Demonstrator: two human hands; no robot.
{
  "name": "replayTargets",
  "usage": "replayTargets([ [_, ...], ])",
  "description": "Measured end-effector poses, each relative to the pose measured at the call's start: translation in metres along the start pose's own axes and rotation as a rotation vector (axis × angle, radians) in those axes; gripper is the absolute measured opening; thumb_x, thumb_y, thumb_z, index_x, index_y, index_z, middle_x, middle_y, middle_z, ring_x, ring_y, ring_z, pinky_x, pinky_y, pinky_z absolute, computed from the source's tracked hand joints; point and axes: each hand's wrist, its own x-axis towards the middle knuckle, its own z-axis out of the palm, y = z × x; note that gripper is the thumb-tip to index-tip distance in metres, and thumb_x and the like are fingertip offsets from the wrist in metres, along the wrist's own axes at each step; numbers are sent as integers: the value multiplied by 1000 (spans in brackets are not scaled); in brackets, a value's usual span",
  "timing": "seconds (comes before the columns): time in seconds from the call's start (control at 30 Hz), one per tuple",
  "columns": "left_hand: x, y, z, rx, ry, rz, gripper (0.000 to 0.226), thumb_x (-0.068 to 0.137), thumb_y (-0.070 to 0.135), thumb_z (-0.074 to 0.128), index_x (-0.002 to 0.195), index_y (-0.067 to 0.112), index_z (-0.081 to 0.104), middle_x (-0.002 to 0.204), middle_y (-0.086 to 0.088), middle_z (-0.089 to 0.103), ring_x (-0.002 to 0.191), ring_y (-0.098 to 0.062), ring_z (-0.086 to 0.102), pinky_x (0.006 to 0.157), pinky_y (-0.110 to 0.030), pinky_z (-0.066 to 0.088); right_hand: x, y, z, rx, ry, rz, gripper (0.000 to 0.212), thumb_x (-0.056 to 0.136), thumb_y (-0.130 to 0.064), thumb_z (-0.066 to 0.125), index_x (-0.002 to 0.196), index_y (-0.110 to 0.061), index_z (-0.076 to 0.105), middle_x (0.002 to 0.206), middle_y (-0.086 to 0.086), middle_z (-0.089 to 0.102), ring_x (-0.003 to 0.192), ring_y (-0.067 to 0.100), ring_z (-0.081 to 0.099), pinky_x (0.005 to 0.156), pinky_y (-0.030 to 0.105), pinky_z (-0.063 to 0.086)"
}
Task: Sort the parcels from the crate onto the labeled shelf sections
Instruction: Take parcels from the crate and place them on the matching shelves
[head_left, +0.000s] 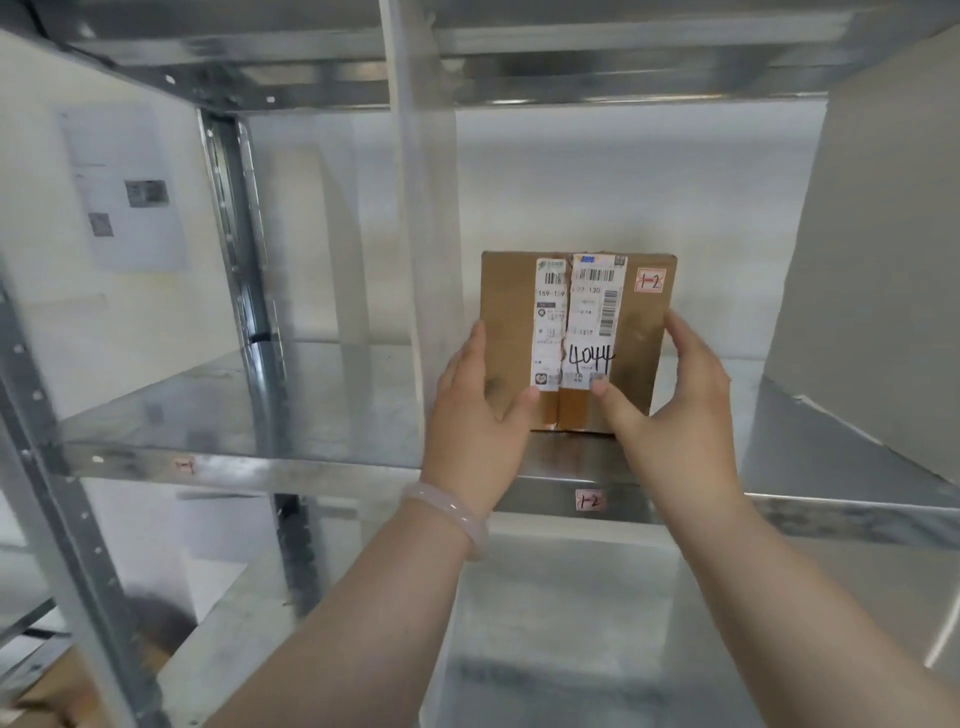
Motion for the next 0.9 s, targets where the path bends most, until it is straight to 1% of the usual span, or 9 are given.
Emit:
replayTargets([
  [0.07,-17,-1,-9,-91,0,31,66,93,26,63,149,37,30,149,14,41,135,-1,40,113,-30,35,-20,-13,8,35,-31,-169,75,79,-24,77,143,-22,40,143,-10,40,131,-8,29,107,7,20],
  [0.2,-50,-11,-45,-117,94,33,42,95,20,61,127,43,50,130,14,57,110,10,56,86,-8,46,-62,-30,38,185,-262,-277,64,83,-26,75,139,-32,45,142,-13,45,136,2,36,110,38,39],
  [0.27,-62,-25,-69,-101,154,12,38,94,18,62,124,40,54,125,15,60,106,9,58,80,-5,45,-81,-39,57,230,-351,-296,61,84,-30,73,138,-37,45,138,-18,48,133,2,40,109,36,41],
  [0.4,-88,-60,-126,-28,205,-59,40,93,18,64,119,47,53,120,18,61,107,7,58,83,-9,48,-120,-59,103,250,-481,-322,58,84,-36,71,138,-33,47,140,-14,50,131,-1,41,109,20,34],
  [0.5,-109,-93,-177,20,228,-141,40,94,22,63,121,50,52,120,23,60,110,4,58,88,-16,50,-158,-80,143,286,-580,-297,60,82,-43,67,138,-37,46,137,-23,49,128,-5,41,106,29,41],
  [0.57,-124,-118,-214,54,238,-188,39,94,25,62,125,46,53,123,21,59,112,4,56,91,-19,50,-186,-99,172,307,-672,-269,59,80,-52,61,135,-51,40,134,-33,43,126,-10,39,105,29,42],
  [0.7,-154,-168,-299,174,224,-285,41,94,32,62,129,48,49,127,21,56,112,9,52,95,-21,48,-247,-141,239,333,-864,-200,62,83,-46,69,131,-63,33,134,-41,36,130,-10,36,111,30,37],
  [0.8,-177,-204,-368,188,233,-360,40,89,38,62,120,60,47,123,19,58,113,1,56,98,-32,49,-296,-180,288,410,-960,-115,60,85,-40,70,131,-59,36,132,-38,38,126,-16,37,106,17,36],
  [0.9,-193,-239,-430,254,191,-410,42,88,42,58,130,47,52,123,16,60,113,-3,58,98,-38,50,-340,-217,333,461,-1027,-56,62,85,-29,72,122,-63,35,122,-44,39,114,-27,38,89,0,34],
])
